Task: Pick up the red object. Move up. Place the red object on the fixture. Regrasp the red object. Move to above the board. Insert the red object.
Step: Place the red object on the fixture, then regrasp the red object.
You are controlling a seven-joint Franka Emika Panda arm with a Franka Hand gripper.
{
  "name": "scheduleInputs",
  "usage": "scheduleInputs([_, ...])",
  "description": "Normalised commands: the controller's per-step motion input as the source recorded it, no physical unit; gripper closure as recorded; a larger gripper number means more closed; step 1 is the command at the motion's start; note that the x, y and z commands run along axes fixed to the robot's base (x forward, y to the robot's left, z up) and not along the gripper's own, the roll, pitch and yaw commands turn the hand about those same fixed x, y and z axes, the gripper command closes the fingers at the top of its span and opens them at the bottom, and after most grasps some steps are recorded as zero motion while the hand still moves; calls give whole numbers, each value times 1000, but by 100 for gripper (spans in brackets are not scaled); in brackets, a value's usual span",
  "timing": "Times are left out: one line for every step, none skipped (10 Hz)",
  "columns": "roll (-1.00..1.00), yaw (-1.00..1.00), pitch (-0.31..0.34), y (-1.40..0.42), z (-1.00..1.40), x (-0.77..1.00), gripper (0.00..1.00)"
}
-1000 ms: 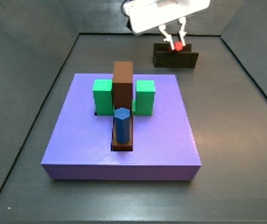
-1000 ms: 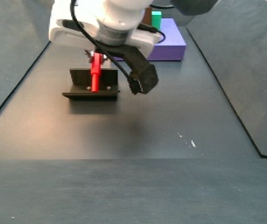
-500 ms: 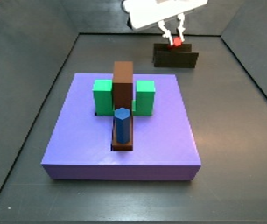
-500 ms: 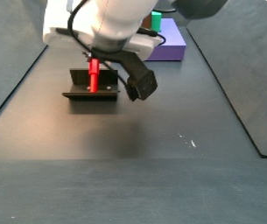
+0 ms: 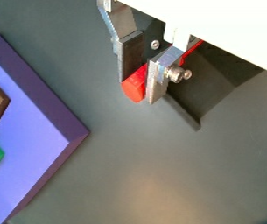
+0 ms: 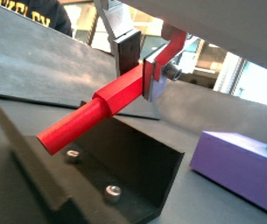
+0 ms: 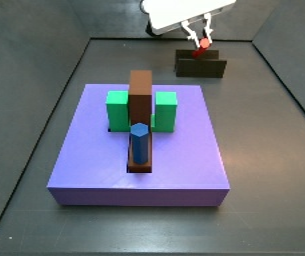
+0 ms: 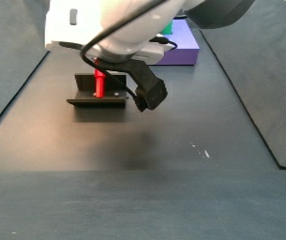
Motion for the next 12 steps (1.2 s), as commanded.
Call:
scheduleInputs([-197,0,-166,-46,-46,-14,100])
scheduleInputs([-83,0,-177,0,-151,-89,100])
scheduleInputs([0,0,-20,0,-126,-17,100])
scheduleInputs([34,0,-14,0,-229,-94,100])
scheduleInputs([0,0,0,0,-154,-51,100])
scheduleInputs([103,0,0,0,-183,-37,100])
scheduleInputs([23,0,6,0,0,0,100])
scheduleInputs([29,0,0,0,0,0,100])
scheduleInputs([103,0,0,20,0,0,100])
scheduleInputs([80,0,0,0,0,0,100])
scheduleInputs([0,0,0,0,0,0,0])
scheduleInputs([1000,77,223,-54,77,0,0])
